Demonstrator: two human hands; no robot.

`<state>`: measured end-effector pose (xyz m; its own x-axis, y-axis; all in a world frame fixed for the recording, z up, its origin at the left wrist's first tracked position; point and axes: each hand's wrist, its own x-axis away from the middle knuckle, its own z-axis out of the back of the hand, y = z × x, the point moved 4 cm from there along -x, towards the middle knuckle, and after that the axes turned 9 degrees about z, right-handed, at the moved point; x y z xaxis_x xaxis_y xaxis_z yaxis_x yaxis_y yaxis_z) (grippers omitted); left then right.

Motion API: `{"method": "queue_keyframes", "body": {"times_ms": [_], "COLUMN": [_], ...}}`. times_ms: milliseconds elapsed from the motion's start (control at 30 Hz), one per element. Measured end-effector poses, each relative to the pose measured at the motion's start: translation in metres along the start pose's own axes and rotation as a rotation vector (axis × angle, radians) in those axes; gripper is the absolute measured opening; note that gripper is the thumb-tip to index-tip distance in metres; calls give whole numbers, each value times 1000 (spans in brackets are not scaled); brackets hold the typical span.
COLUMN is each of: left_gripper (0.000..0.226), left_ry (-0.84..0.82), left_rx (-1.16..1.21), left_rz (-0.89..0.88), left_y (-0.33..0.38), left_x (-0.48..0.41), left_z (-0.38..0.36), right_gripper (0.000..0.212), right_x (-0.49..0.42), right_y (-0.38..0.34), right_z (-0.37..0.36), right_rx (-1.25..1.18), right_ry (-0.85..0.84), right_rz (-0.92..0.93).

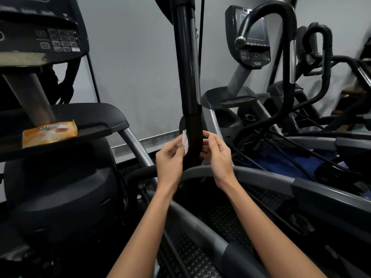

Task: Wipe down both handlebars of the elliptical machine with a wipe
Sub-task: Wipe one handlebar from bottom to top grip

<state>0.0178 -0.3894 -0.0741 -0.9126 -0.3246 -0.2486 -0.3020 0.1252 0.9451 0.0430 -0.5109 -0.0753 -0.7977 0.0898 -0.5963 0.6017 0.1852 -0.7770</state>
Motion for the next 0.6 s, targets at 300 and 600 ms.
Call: {"method": "queue_keyframes", "body": {"times_ms": [300,600], "left_gripper": [27,27], "left_ry": [-19,65], "left_rx": [132,88], "left_rz": [15,-156], "left_y": [8,30], "left_x": [-15,-8], "left_z": [-8,-8], "right_gripper": [21,21], "right_x": [-19,-19], "right_y": [-15,-14], "right_z": [-10,-9], "right_rx": [44,46], "right_ry": [18,40], "right_rz": [105,122]}}
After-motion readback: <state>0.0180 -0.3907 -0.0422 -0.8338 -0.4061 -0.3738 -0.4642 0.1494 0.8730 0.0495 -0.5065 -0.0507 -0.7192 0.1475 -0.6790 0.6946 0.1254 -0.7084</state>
